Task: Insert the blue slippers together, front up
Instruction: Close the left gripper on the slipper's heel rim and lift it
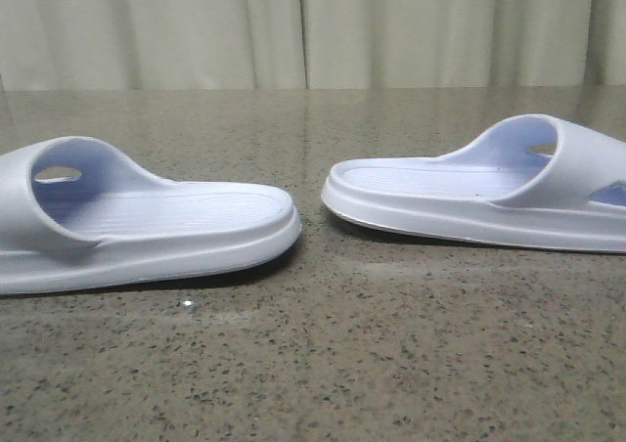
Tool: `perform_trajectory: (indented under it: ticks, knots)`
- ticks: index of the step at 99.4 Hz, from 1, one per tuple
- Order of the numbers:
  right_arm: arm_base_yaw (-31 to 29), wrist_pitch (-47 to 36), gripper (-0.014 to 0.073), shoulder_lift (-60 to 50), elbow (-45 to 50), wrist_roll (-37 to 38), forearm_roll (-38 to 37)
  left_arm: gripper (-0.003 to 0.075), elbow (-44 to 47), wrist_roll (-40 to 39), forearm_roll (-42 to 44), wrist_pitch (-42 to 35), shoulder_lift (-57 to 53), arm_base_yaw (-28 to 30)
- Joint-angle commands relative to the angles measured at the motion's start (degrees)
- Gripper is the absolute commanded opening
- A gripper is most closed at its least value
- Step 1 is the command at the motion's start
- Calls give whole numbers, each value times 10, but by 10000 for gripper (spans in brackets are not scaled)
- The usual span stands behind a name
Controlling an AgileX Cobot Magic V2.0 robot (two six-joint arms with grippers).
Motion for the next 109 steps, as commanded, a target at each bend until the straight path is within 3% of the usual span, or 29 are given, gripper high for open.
perform_trajectory:
  ticks: [1, 20, 50, 75, 109]
  knots:
    - [-2, -47, 466, 6, -21, 1, 4, 414, -1, 5, 3, 44, 10, -1]
    - [-2, -47, 466, 6, -21, 1, 4, 289, -1, 5, 4, 43, 10, -1]
    - [-2, -47, 466, 6, -21, 1, 4, 15, -1, 8, 5, 24, 10, -1]
    - [-2, -47, 466, 6, -21, 1, 4, 18, -3, 23, -12, 10, 6, -1]
    - [-2, -45, 465, 6, -21, 1, 4, 17, -39, 53, -68, 15, -78, -1]
